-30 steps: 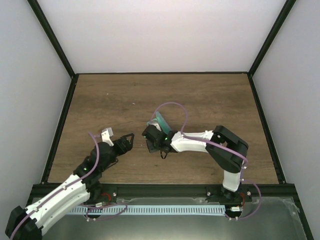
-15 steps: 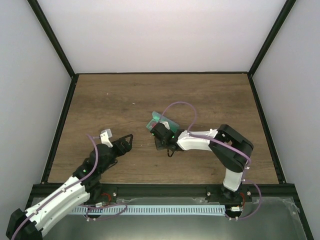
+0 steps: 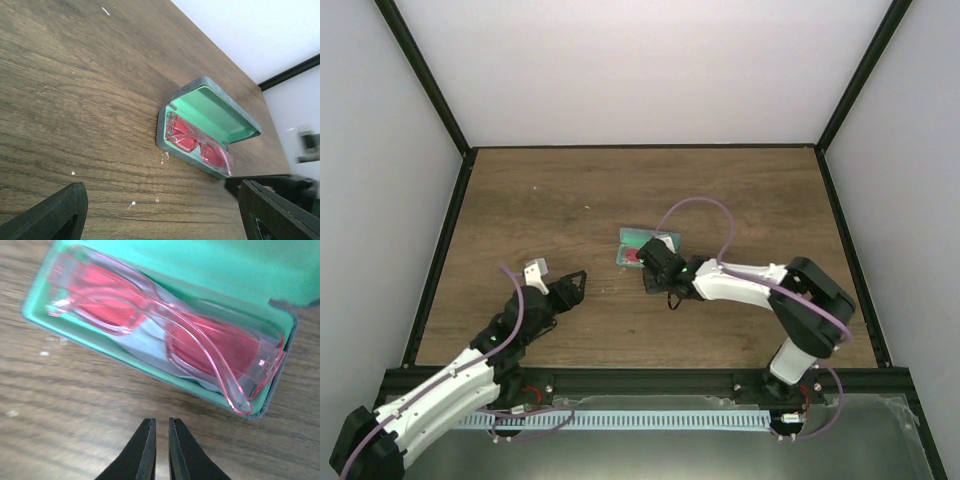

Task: Organize the sunglasses
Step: Close the sunglasses case at the center of the board.

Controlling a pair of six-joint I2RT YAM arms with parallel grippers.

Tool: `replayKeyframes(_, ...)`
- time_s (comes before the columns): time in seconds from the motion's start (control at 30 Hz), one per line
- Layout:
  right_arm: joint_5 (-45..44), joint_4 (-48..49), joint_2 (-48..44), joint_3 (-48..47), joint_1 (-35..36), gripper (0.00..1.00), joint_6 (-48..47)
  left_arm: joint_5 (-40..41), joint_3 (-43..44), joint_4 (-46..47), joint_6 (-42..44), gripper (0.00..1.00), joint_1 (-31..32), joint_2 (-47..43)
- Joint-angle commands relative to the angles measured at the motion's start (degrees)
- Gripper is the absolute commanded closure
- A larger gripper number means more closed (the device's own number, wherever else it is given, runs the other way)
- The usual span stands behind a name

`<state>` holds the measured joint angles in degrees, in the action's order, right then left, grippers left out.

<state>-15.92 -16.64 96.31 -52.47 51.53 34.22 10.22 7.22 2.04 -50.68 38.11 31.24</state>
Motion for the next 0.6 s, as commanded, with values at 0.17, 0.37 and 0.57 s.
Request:
replayKeyframes(0.17, 1.5, 0.42, -9.86, -4.89, 0.32, 0.87, -4.07, -3.34, -2.3, 14.21, -1.35, 0.17, 0.25, 12.48)
replayKeyframes(0.37, 2.55, 0.26, -6.86, -11.35, -2.73, 0.87, -6.9, -1.91, -2.49, 21.31, -2.12, 0.17, 2.41, 24.95)
replayKeyframes(0.57, 5.08, 0.98, -3.78, -14.06, -6.89, 0.9, -7.38, -2.08, 0.18, 26.31, -2.13, 0.17, 5.58, 34.68)
